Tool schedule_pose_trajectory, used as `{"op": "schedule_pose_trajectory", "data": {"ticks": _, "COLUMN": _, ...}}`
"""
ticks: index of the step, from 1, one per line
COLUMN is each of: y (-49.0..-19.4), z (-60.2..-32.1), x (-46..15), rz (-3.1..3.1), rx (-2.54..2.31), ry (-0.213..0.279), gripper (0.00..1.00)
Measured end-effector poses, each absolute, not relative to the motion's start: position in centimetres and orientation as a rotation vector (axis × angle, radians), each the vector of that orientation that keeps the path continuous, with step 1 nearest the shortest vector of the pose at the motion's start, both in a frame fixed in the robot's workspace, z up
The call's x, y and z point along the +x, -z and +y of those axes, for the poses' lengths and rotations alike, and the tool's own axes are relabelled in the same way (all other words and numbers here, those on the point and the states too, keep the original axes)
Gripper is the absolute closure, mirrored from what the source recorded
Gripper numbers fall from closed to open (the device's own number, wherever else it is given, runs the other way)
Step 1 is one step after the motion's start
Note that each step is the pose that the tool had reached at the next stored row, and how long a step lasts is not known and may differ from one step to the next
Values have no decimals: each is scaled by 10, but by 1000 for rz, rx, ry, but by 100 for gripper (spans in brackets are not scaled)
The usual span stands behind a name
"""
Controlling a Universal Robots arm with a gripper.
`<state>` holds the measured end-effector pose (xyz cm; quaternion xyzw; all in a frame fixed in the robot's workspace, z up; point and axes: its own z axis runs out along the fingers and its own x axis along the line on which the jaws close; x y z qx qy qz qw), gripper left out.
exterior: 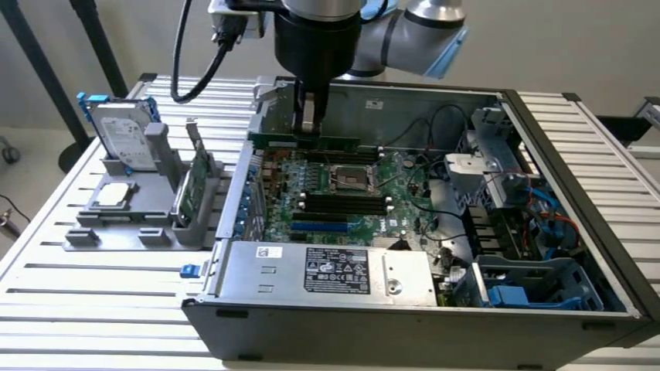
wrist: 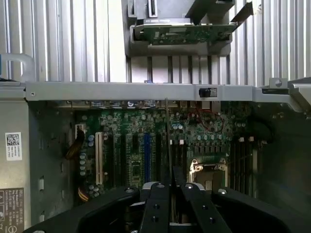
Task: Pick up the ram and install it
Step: 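Pick up the ram and move it above insertion slot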
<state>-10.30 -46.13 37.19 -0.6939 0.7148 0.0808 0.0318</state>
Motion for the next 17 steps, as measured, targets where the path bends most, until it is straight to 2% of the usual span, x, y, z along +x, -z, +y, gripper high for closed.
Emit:
{"op": "schedule_pose_trajectory", "data": {"ticks": 5, "y": -366, "z": -457, "x": -81, "rz": 2202, "rx": -2137, "ry": -249, "gripper": 86}}
{"op": "schedule_pose_trajectory", "data": {"ticks": 17, "y": -357, "z": -404, "x": -64, "rz": 2222, "rx": -2155, "ry": -207, "gripper": 86}}
